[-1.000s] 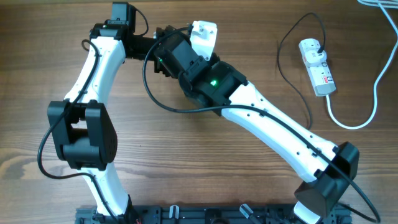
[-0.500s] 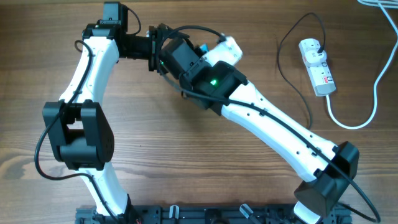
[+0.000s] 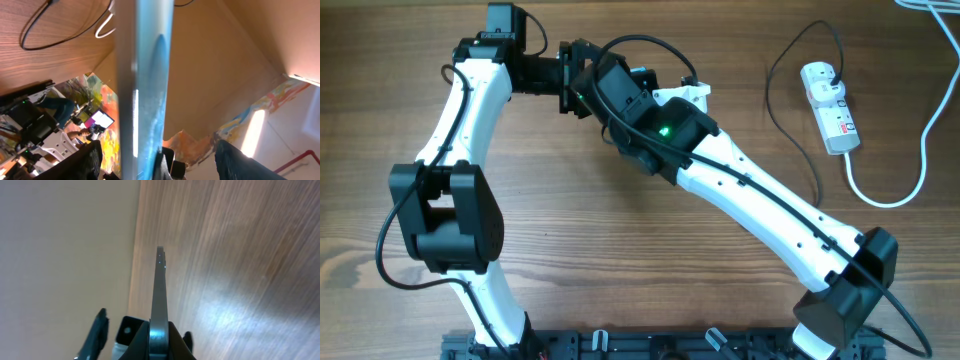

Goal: Plug charger to phone and switch on socket

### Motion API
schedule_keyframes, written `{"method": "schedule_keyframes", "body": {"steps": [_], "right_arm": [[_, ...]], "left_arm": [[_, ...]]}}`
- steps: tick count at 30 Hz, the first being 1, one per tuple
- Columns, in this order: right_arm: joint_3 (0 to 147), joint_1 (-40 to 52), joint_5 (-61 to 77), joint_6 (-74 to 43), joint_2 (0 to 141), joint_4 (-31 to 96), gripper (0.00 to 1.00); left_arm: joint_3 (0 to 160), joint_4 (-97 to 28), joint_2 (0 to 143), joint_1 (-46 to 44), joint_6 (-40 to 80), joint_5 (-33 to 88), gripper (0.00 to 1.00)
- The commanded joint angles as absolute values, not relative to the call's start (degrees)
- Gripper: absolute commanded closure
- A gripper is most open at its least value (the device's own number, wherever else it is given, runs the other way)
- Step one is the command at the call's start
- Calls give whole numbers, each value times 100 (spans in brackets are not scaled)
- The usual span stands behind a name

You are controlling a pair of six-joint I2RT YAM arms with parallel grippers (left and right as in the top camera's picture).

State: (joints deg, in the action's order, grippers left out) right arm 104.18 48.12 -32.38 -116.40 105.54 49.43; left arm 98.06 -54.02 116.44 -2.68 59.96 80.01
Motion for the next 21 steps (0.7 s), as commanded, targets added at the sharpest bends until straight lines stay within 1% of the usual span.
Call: {"method": "schedule_keyframes", "body": {"steps": [1, 2, 3, 5, 12, 14, 17, 21], "right_arm": [[10532, 4814, -3297, -11867, 10337, 4807, 96], [10532, 4814, -3297, -11869, 10331, 4805, 96], [10532, 4814, -3297, -11867, 10311, 4805, 96], [10532, 4814, -3310, -11867, 10259, 4821, 96], [10532, 4814, -3470, -11869, 9981, 4860, 96], [10532, 4814, -3406, -11869, 9972, 4840, 96], [10532, 4814, -3070, -11869, 9985, 4792, 96], [10532, 4814, -2995, -11872, 9985, 4707, 96]], "left_arm": [[9826, -5404, 11424, -272, 6051, 8136, 32], [9826, -5404, 11424, -270, 6051, 8136, 33], [9826, -5404, 11424, -268, 6051, 8136, 39], [9826, -5404, 11424, -257, 6051, 8134, 46], [9826, -5404, 11424, -145, 6051, 8138, 47], [9826, -5406, 11424, -143, 6053, 8141, 52], [9826, -5406, 11424, -150, 6071, 8346, 52], [9826, -5406, 11424, -148, 6069, 8530, 53]]}}
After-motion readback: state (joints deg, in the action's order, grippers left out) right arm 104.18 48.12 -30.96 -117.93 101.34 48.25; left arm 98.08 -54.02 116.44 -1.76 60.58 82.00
